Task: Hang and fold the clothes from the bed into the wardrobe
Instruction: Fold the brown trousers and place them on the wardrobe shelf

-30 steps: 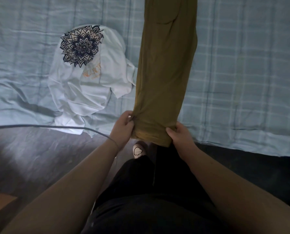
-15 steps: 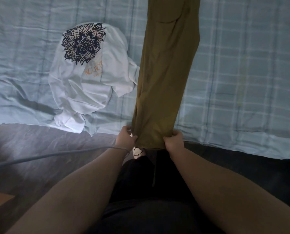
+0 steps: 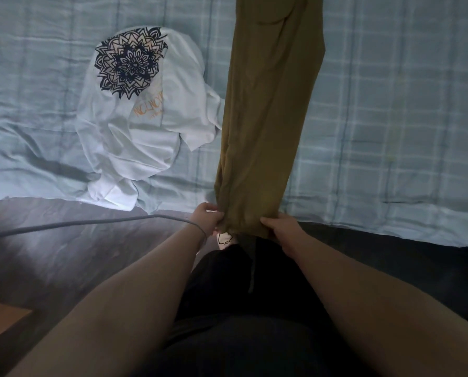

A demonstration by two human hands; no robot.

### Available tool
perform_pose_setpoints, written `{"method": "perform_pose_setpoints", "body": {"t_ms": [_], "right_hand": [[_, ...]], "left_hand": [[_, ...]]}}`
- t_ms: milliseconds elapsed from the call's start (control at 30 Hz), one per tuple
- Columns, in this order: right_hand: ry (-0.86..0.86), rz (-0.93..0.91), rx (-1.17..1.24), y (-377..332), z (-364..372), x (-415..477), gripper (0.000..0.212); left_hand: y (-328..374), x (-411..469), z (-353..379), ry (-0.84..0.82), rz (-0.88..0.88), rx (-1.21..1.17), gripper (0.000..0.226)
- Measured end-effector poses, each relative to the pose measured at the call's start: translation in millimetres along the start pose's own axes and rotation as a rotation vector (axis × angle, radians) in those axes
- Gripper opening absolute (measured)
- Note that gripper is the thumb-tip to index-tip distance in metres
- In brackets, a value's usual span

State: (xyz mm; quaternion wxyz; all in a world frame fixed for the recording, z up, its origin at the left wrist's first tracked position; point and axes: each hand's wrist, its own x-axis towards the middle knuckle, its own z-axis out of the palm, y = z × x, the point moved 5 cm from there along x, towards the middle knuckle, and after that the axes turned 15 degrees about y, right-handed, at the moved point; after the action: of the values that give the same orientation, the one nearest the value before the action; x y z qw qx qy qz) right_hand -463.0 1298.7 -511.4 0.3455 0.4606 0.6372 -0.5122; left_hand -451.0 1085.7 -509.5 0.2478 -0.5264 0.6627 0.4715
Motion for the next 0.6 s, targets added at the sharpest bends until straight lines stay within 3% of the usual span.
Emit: {"method": "perform_pose_setpoints", "body": {"t_ms": [133,233,333,433,500,600], "right_hand": [[0.025,-0.135,-0.133,-9,-18,-16,0.03],[-0.029,-0.06,0.119,-13,-31,-33,0.026],[-0.062,-0.115,0.237,-23,-42,-57,0.027],[-0.03,-0.206,0.259,-34,-50,-87,0.024],[0.035,-0.266,0.245,-39,-55,-104,0.025],[0.095,-0.387,0.235,-48,-64,-137,0.046]], "left_hand": [[3,-21,2,-0.056,-0.114,-0.09,0.014],[7,-41,-2,-0.078,-0.166,-0.183,0.019],[16,-57,-12,-0.116,-0.137,-0.315,0.029],[35,-89,-25,-0.147,0.034,-0.289,0.018],[45,-111,-35,-0.146,0.171,-0.257,0.025],[57,-136,-55,-0.109,0.429,-0.067,0.033]]}}
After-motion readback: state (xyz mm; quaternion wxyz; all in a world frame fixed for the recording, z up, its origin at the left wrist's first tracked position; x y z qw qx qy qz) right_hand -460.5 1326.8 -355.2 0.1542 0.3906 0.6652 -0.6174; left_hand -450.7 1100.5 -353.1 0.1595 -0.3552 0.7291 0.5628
